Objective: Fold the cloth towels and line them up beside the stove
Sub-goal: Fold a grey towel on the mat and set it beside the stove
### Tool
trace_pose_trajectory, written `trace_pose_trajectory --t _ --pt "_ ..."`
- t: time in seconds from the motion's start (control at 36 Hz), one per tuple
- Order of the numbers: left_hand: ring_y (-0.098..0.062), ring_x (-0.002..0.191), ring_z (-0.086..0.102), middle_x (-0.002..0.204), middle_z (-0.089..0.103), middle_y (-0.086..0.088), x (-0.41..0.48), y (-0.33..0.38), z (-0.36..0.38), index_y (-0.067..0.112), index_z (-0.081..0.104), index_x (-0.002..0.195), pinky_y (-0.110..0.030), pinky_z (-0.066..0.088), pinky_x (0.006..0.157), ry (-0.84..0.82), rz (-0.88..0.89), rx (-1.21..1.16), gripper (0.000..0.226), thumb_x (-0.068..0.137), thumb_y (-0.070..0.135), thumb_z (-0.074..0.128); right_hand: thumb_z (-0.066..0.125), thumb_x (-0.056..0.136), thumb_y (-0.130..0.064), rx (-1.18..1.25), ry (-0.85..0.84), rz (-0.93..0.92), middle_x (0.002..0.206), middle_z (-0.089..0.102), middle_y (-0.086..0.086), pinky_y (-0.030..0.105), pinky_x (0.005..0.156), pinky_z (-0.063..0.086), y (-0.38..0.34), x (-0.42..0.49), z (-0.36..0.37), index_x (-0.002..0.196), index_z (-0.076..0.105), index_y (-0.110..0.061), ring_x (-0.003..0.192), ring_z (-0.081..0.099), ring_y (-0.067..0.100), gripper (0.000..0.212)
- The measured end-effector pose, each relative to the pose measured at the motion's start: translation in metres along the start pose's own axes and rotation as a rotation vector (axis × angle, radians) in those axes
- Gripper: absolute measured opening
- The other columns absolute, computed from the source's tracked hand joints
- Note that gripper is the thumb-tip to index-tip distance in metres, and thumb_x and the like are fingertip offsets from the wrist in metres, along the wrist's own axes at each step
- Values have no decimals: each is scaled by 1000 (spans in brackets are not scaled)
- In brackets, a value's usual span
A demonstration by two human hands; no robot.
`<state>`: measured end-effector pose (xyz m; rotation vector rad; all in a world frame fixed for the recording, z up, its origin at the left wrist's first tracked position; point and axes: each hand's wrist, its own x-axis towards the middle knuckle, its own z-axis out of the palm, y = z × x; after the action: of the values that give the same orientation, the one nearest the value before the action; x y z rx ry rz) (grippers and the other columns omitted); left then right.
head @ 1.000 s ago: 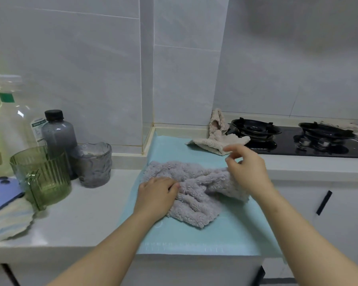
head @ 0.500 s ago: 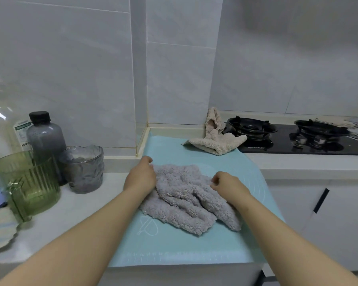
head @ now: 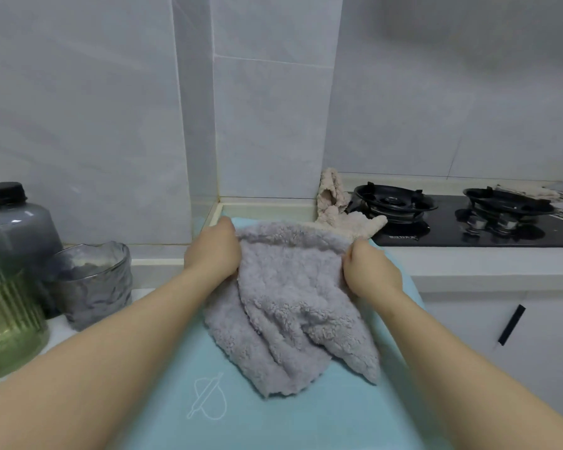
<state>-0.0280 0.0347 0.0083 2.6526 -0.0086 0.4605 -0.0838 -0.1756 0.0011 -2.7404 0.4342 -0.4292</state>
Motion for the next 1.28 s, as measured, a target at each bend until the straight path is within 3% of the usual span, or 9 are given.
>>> trace_pose_trajectory --t 0.11,0.28,0.39,0.5,0.69,0.86,0.97,1.06,1.28 --pt "-33 90 51 109 59 -19 15 12 5 10 45 110 -34 36 70 32 37 -52 19 95 11 34 36 96 -5 -69 78 22 124 54 22 31 67 34 -6 18 -3 119 41 1 102 58 35 24" --pt "-31 116 50 132 50 -14 3 8 27 18 21 143 -35 40 92 -281 106 -123 53 95 21 44 37 95 -15 48 -72 -62 122 56 14 38 82 44 -3 22 7 127 38 -12 108 52 32 32" --pt "-19 110 52 123 54 -4 -30 -5 23 19 44 129 -29 39 90 -169 246 -206 36 94 23 48 44 95 -23 176 6 -216 122 56 5 39 94 43 -2 -13 7 125 48 -16 112 50 23 31" --pt "-9 93 53 98 60 7 -72 -27 12 34 56 94 -21 40 79 -131 388 -321 16 83 45 54 47 93 -25 174 58 -413 88 49 -8 27 79 38 5 -54 12 103 58 -19 93 47 15 16" --pt "-1 112 43 116 48 23 -109 -44 2 35 52 120 -20 33 95 -272 473 -157 81 55 80 32 36 81 -39 71 33 -538 99 58 -9 24 79 26 9 -94 21 106 60 -23 98 47 18 39" --pt "-11 117 47 123 55 12 -117 -41 6 29 50 124 -26 36 95 -151 475 -31 65 72 64 35 10 63 -72 -117 -34 -534 122 53 -16 27 92 24 6 -101 22 124 48 -36 115 38 14 81" --pt "-19 102 57 106 64 4 -118 -44 5 20 61 109 -28 40 83 -18 485 -39 25 86 26 54 39 86 -54 -146 40 -498 111 59 -12 32 92 30 8 -99 26 112 60 -30 111 45 19 42" --pt "-21 76 63 80 67 2 -120 -48 5 16 67 82 -25 46 65 140 569 -60 26 73 12 43 60 73 -28 -143 282 -510 73 66 -11 30 69 44 10 -99 29 72 71 -25 75 61 21 11" --pt "-14 83 49 82 67 -1 -124 -48 -6 11 64 75 -26 31 71 375 496 -150 28 73 15 37 43 83 -17 -15 552 -624 56 52 -6 28 68 30 11 -106 28 72 59 -15 59 49 21 20"
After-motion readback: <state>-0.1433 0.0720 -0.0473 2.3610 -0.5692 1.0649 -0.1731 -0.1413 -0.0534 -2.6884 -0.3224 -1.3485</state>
